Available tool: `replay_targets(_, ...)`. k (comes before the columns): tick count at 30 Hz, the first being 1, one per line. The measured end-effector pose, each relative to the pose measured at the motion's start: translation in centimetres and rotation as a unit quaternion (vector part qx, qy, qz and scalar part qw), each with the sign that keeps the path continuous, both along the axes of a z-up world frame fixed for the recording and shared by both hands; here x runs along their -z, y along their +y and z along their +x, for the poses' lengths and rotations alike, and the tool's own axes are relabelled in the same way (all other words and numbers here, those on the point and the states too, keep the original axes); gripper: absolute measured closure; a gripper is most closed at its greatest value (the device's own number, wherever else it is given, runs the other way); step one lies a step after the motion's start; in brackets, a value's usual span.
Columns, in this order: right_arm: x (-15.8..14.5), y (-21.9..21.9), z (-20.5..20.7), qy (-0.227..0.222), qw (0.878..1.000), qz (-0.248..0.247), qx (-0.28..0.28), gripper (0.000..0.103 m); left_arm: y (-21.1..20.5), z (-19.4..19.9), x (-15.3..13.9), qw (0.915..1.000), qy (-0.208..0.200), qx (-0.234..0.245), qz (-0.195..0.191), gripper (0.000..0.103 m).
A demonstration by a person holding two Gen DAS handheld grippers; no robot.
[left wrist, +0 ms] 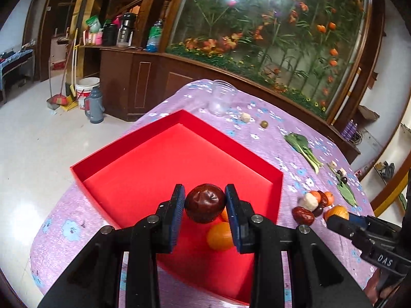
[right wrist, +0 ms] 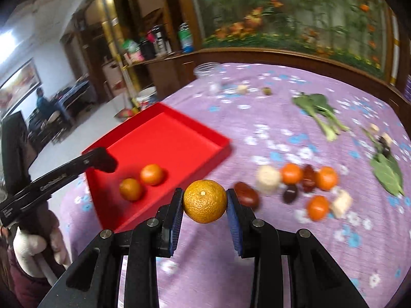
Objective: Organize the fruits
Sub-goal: 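Carry the date and orange over the red tray and release both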
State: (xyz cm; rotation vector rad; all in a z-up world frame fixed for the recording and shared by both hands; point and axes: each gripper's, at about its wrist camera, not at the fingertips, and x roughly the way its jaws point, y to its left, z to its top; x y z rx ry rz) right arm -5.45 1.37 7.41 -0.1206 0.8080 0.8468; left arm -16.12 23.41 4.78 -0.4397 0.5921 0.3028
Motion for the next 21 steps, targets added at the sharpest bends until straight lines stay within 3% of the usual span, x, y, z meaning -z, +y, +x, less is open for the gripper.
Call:
replay_targets(10,1.0,6.4,1.3,0.023,0.999,0.003,-0.035,0.067,2.2,0.2,1.5,0.9994,0.019,-0.028,0.007,0.072)
replay_targets(21,3.9,13.1,4.8,0.038,0.998,-0.034,-0.041,0.067,4.4,1.8,2.9,0.9984,0.043,-0.036,-0.001,0.072)
